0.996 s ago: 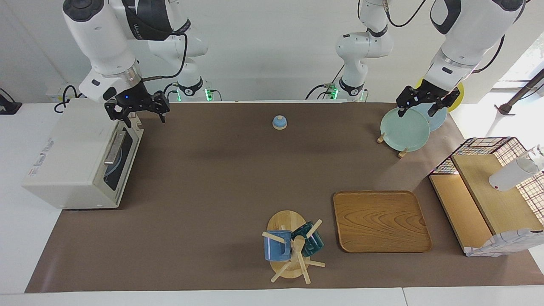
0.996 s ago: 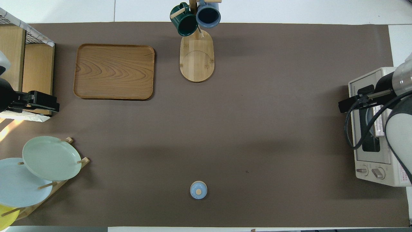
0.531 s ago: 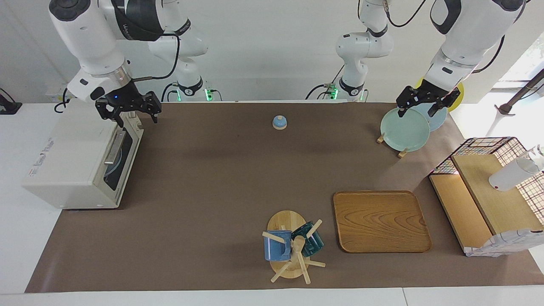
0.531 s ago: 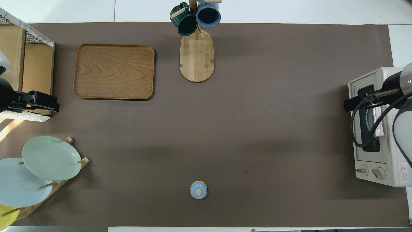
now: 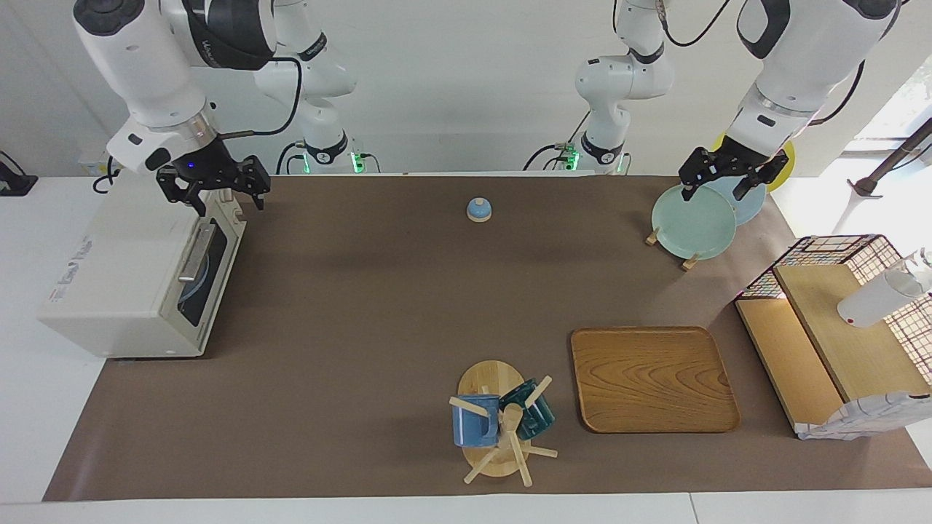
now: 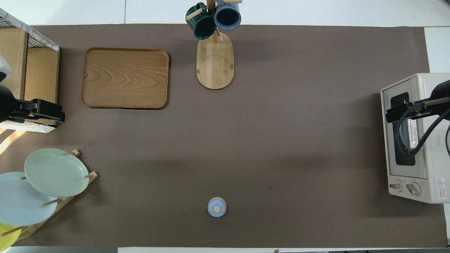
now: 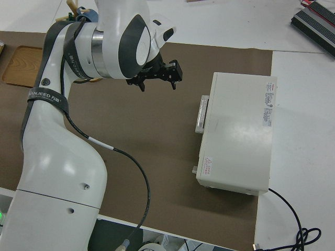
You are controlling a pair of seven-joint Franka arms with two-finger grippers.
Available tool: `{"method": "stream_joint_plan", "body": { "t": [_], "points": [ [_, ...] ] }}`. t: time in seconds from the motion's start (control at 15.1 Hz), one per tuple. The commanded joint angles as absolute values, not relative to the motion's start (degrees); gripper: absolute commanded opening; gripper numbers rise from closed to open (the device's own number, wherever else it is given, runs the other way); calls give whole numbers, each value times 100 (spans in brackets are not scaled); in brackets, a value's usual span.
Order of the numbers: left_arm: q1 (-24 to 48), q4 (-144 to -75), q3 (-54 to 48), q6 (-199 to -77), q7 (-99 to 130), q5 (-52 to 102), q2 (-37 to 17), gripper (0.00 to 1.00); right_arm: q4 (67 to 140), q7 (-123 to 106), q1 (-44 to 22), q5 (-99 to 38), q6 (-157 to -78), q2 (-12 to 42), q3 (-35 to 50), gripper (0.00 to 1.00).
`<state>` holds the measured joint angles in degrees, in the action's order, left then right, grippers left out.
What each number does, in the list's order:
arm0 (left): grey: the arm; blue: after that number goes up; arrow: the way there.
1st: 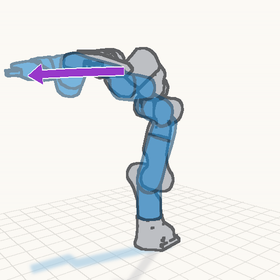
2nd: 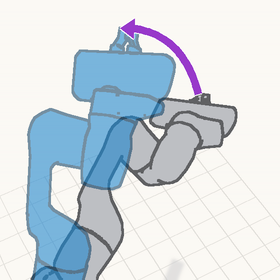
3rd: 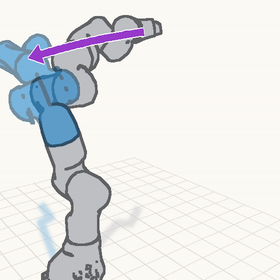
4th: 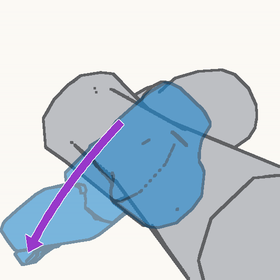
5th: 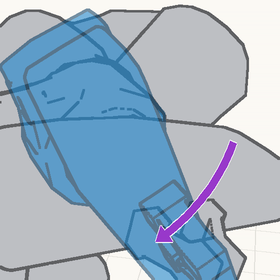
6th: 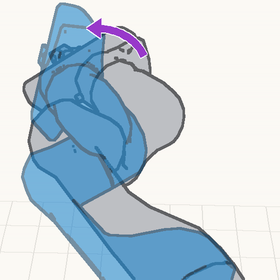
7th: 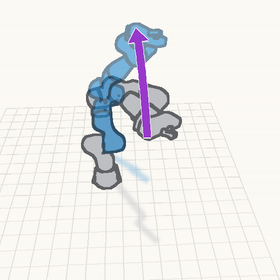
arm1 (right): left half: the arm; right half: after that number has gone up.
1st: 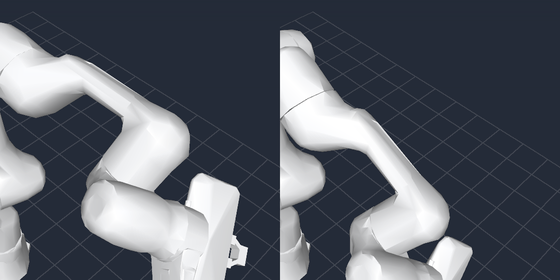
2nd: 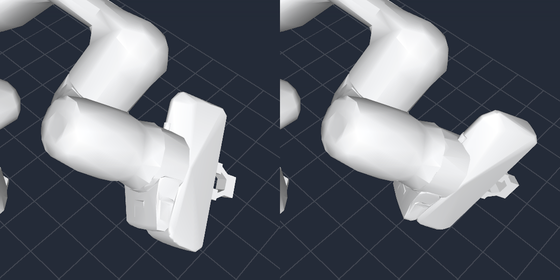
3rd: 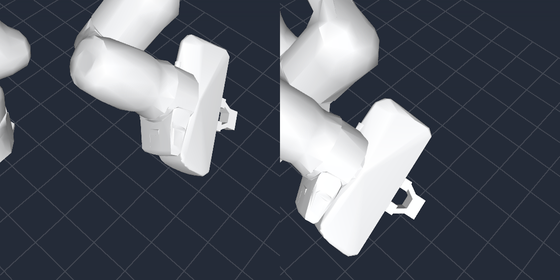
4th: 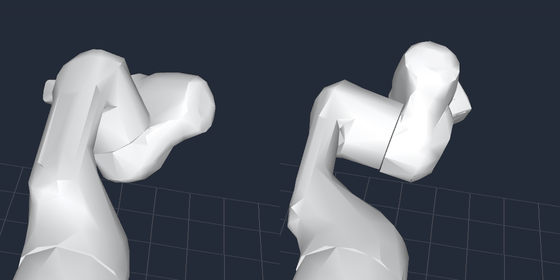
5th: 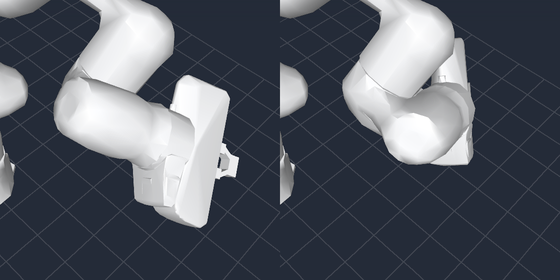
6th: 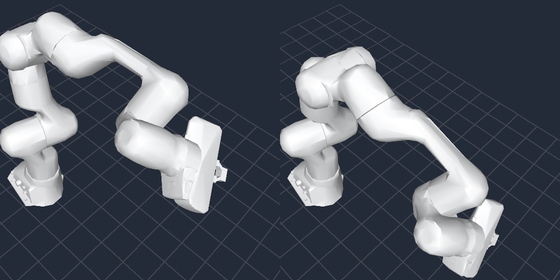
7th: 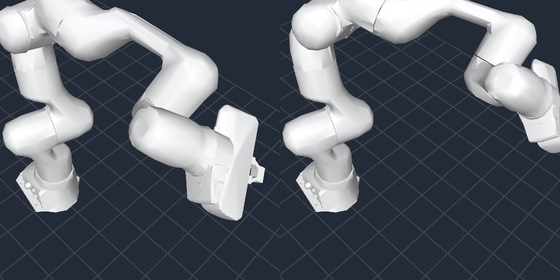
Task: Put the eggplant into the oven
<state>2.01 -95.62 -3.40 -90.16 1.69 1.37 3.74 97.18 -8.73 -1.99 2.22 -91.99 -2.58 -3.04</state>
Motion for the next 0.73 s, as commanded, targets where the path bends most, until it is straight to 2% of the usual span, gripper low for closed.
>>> {"method": "stream_joint_plan", "body": {
  "t": [0.0, 0.66],
  "points": [
    [202, -9571, -316, -8956, 88, 44, 413, 100, 9729, -791, -184, 61, -9106, -369, -273, 100],
    [202, -9571, -316, -8947, 88, 44, 413, 100, 9668, -184, -9, 26, -9061, -352, -378, 100]
  ]
}}
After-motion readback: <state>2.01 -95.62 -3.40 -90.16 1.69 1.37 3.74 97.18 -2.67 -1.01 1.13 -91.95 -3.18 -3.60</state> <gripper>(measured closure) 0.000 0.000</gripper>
